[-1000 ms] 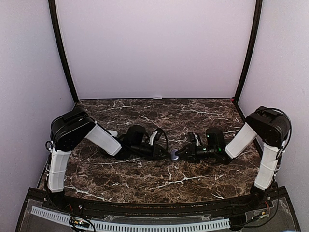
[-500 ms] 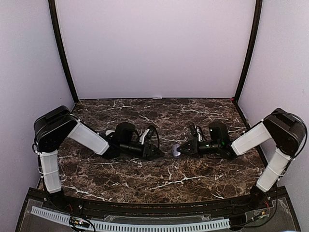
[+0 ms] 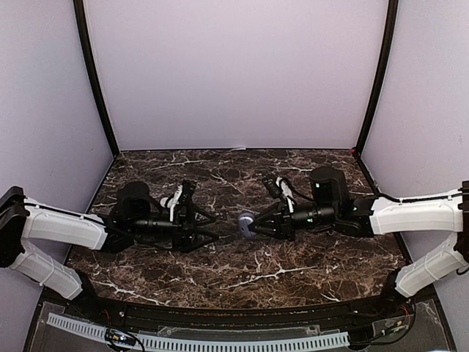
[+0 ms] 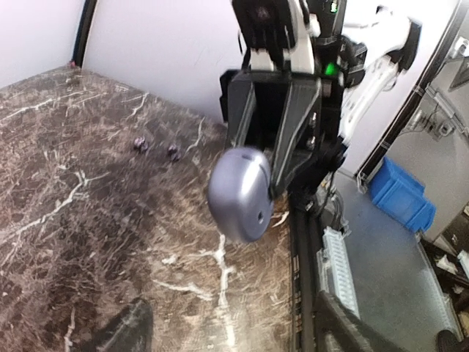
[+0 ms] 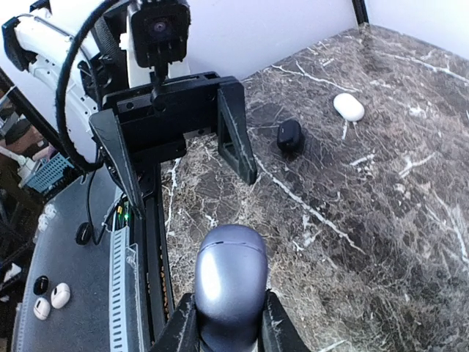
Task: Insert the wireless bluetooth earbuds into the charging case
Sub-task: Pass from the right arm to the left
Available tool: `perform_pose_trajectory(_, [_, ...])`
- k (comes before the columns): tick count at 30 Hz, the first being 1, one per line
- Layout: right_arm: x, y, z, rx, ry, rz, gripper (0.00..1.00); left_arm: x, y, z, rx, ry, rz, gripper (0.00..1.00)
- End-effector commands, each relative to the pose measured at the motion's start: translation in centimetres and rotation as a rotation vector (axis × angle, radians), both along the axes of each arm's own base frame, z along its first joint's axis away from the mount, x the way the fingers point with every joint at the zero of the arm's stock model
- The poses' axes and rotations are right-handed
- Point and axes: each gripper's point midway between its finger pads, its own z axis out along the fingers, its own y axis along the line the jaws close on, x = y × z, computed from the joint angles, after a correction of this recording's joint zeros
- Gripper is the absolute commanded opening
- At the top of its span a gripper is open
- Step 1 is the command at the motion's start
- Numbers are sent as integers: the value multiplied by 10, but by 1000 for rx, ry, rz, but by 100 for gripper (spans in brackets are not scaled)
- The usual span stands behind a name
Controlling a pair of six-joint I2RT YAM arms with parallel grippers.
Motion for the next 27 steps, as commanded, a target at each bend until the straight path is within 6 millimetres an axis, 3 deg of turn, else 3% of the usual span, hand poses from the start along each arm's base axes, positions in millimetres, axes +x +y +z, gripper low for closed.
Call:
perform_pose_trajectory(1, [-6, 6, 24, -31, -228, -3, 18, -17, 18, 21, -88, -262, 1, 98])
perform_pose_trajectory(6, [-18, 13, 32, -11, -370, 51, 18, -32, 33, 20, -183, -394, 4, 99])
perform_pose_trajectory(10, [-34, 22, 30, -22, -511, 140, 14, -58, 29, 13, -232, -440, -161, 99])
perform_pose_trajectory(13, [-39, 28, 29, -35, -559, 182, 14, -57, 20, 9, -229, -399, -201, 99])
perform_pose_trajectory(17, [-47, 35, 20, -68, -597, 236, 15, -49, 13, 11, -228, -512, -132, 99])
perform_pose_trajectory(21, [-47, 42, 13, -103, -615, 249, 15, -38, -8, -14, -46, -601, -94, 99])
perform_pose_trajectory(27, [-58, 50, 3, -120, -672, 304, 15, -24, -10, -17, 21, -671, -15, 95])
